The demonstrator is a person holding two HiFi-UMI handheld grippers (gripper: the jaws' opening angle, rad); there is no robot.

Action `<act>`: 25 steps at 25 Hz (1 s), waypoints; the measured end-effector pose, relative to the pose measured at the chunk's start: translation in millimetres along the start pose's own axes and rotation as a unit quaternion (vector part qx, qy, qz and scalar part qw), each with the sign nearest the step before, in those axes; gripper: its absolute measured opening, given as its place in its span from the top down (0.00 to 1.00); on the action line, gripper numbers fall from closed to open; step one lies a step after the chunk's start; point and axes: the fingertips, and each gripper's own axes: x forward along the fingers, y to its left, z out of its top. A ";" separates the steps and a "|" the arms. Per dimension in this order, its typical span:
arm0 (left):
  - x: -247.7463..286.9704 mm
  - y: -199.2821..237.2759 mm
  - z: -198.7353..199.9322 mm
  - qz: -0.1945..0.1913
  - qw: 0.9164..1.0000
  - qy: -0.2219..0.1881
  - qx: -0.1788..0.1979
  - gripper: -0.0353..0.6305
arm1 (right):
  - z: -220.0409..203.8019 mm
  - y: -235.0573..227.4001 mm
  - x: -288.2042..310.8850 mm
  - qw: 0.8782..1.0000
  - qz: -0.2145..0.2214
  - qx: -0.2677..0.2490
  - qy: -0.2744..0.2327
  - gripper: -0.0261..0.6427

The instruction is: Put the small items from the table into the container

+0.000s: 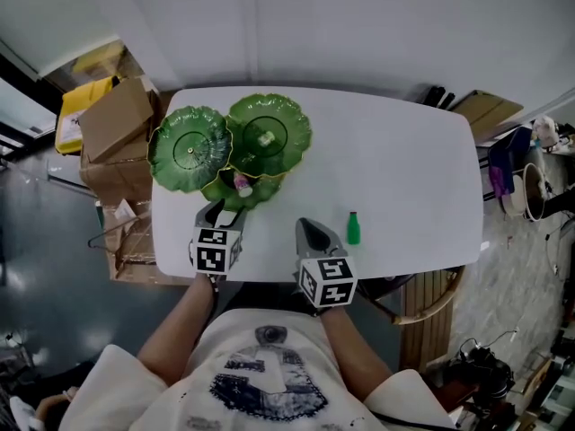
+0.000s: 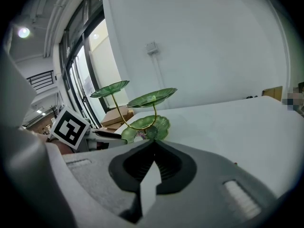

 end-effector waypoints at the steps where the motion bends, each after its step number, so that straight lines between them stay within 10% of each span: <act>1: -3.3 -3.3 1.7 0.002 1.000 -0.003 -0.002 0.63 | 1.0 -1.9 -3.6 1.000 0.001 0.000 -0.003 0.96; 25: -111.0 -129.3 24.4 0.021 0.995 -0.099 0.019 0.73 | 11.4 -22.9 -142.1 0.996 0.024 -0.031 -0.075 0.96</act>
